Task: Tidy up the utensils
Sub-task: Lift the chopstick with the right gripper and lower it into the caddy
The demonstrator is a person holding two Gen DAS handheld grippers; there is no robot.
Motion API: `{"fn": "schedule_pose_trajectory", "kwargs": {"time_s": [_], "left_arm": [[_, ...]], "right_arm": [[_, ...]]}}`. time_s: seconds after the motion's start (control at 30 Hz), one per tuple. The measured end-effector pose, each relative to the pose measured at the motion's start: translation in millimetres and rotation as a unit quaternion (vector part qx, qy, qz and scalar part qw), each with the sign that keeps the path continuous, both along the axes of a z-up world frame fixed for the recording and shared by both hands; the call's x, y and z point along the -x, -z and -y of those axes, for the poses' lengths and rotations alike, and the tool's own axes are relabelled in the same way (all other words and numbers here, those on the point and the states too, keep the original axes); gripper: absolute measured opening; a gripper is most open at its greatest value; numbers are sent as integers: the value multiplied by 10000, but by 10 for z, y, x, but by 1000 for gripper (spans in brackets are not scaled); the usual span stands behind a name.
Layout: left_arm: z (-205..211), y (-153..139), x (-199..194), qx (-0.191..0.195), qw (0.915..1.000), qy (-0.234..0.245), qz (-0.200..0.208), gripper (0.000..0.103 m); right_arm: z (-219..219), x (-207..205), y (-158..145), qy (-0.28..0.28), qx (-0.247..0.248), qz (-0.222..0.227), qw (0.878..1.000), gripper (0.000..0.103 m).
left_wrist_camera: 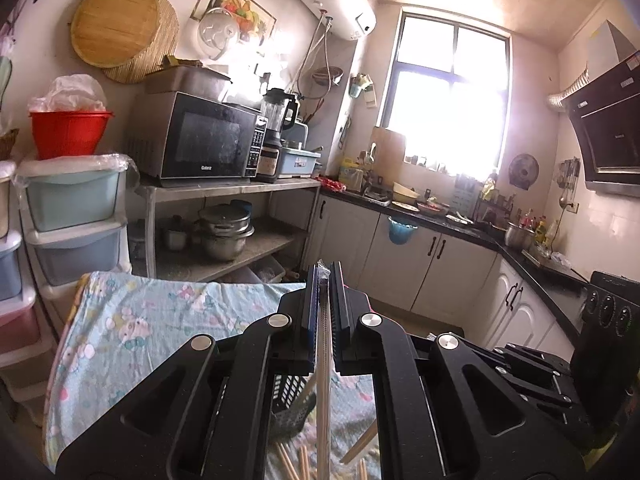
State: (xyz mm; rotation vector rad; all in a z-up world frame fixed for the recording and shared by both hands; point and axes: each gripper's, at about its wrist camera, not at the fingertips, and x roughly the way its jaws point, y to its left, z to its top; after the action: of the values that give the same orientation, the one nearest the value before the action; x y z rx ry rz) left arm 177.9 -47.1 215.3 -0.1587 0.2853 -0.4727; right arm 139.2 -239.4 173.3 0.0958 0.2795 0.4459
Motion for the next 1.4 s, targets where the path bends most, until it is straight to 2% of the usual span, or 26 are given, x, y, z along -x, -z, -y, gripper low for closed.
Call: {"fn": "schedule_pose_trajectory", "kwargs": {"time_s": [0.47,0.77,1.0,1.33,1.4], "left_arm": [[-78,-212,-335,69,9993,-329,184,3],[-46,-173,-527,-145,9967,-678,415,3],[-27,36,-708,-323,9944,-921,396,3],[1,353,-903,-449,9926,-1038,432,3],[0,324,-903,-452,9926,-1038,436,3]], "right_arm": [[-93,-251,-409,33,-91,428,9990,5],[-226,-498,-582,-54,-120,643,9978,5],[-240,-731,-544,-87,-208,611,9979,5],[-209,-1111,-318,-18,-362,176,9992,5],[-211,-1175,-260,-7,-358,108,9993,5]]}}
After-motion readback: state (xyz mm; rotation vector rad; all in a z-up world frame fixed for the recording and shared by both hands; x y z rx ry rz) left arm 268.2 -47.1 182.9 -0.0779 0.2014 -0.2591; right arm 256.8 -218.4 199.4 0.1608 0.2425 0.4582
